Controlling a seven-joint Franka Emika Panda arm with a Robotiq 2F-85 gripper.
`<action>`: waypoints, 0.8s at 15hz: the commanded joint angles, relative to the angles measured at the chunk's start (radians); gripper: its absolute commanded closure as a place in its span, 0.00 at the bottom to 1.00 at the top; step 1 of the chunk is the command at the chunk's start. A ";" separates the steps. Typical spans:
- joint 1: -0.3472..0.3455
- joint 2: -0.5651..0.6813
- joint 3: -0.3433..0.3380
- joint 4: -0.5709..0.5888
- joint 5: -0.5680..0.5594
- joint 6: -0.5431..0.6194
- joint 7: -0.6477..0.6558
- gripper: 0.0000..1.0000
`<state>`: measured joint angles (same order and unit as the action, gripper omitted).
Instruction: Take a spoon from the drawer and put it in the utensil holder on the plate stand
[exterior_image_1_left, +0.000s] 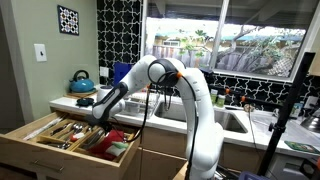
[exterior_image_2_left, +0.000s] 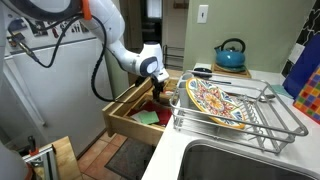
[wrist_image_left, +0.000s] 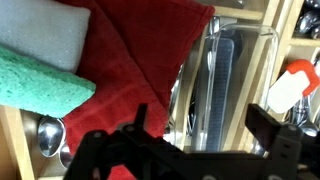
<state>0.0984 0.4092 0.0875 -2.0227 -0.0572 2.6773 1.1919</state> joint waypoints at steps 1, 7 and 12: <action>0.031 0.066 -0.034 0.055 0.069 0.029 -0.045 0.11; 0.040 0.113 -0.043 0.098 0.130 0.019 -0.082 0.61; 0.038 0.116 -0.042 0.105 0.169 0.011 -0.110 0.99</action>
<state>0.1196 0.5153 0.0619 -1.9292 0.0654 2.6885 1.1159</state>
